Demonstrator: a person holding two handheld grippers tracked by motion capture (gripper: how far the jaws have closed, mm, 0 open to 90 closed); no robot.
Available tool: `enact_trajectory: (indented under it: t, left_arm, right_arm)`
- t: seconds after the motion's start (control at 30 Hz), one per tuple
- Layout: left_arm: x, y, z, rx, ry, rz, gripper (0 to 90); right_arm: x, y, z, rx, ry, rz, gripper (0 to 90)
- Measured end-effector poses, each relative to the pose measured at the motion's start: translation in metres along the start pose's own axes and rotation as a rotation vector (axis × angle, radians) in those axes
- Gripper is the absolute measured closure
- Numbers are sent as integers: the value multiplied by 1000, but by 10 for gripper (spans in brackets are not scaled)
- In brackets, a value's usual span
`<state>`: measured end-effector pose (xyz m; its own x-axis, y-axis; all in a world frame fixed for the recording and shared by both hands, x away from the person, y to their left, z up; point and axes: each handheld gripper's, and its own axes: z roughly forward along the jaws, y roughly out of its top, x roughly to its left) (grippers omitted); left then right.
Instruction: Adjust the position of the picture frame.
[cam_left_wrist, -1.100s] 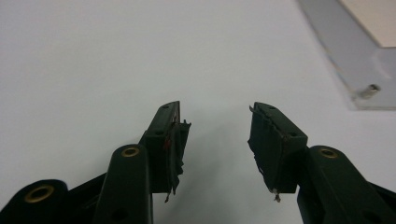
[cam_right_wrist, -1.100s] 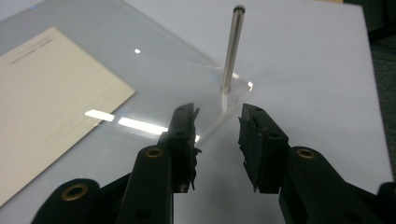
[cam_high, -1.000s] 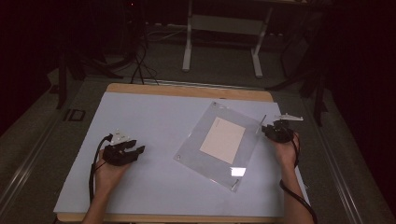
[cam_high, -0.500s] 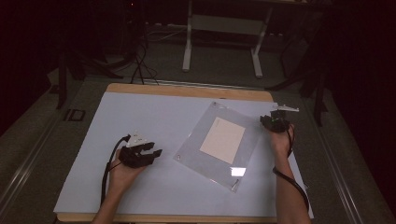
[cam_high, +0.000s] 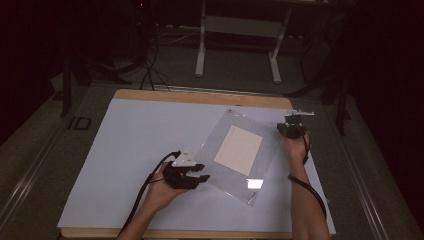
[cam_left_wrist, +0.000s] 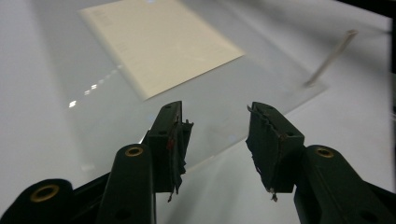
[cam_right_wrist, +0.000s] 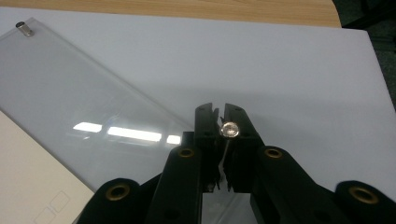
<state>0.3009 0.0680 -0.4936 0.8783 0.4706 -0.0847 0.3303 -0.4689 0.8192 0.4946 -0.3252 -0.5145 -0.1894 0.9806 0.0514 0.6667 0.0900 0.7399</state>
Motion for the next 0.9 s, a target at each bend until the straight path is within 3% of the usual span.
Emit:
enact_trajectory:
  t: [0.2,0.37,0.57,0.67,0.77,0.83,0.9]
  left_arm:
    - [-17,13,31,31,-111,65,587]
    - [-40,24,61,47,-203,132,585]
    - [-57,32,95,65,-265,170,618]
    - [-63,34,106,61,-264,191,651]
    - [-67,35,116,66,-259,212,706]
    - [-70,35,122,80,-244,251,765]
    - [-74,35,123,81,-220,320,838]
  right_arm:
    - [1,1,1,4,-3,16,846]
    - [3,4,3,2,-4,33,843]
    - [3,5,4,3,-1,63,840]
    - [3,4,4,0,-4,73,836]
    - [2,4,4,-5,9,118,829]
    - [2,4,4,-5,5,117,831]
    - [3,4,4,-1,-6,111,836]
